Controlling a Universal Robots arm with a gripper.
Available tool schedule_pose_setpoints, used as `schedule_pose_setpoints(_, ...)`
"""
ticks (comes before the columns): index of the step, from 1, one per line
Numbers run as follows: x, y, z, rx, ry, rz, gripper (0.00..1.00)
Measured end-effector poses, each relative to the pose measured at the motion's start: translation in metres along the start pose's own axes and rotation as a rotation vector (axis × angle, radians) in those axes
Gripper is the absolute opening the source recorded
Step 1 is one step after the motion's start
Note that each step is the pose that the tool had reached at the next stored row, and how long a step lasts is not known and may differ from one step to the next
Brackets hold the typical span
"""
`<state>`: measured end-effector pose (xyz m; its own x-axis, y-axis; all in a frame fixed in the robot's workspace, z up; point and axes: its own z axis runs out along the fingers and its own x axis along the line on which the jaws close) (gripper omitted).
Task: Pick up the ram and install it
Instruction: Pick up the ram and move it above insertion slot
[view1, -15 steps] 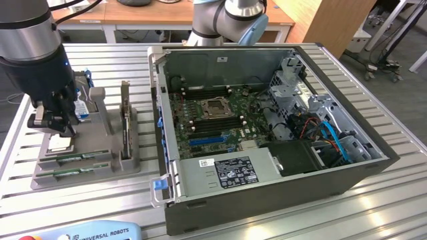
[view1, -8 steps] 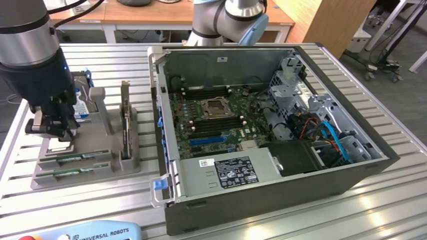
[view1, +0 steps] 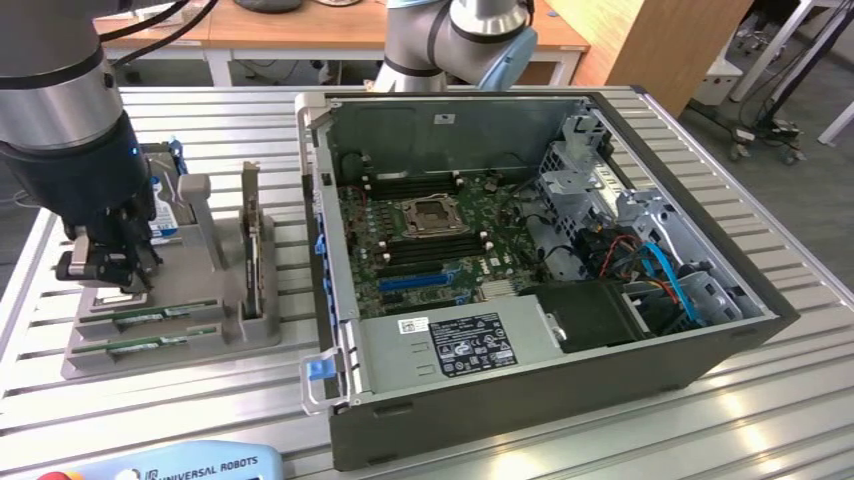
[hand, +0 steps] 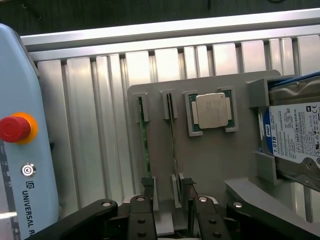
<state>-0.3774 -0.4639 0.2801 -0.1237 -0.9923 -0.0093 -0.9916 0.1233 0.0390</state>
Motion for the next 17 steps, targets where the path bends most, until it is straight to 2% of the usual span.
schedule_pose_setpoints(7, 0.0, -0.0001, 0.0026, -0.0006, 0.0016, -0.035, 0.35)
schedule_pose_setpoints(12, 0.0, -0.0001, 0.0028, -0.0004, 0.0015, -0.037, 0.35)
schedule_pose_setpoints(17, 0.0, -0.0001, 0.0029, -0.0011, 0.0043, -0.11, 0.35)
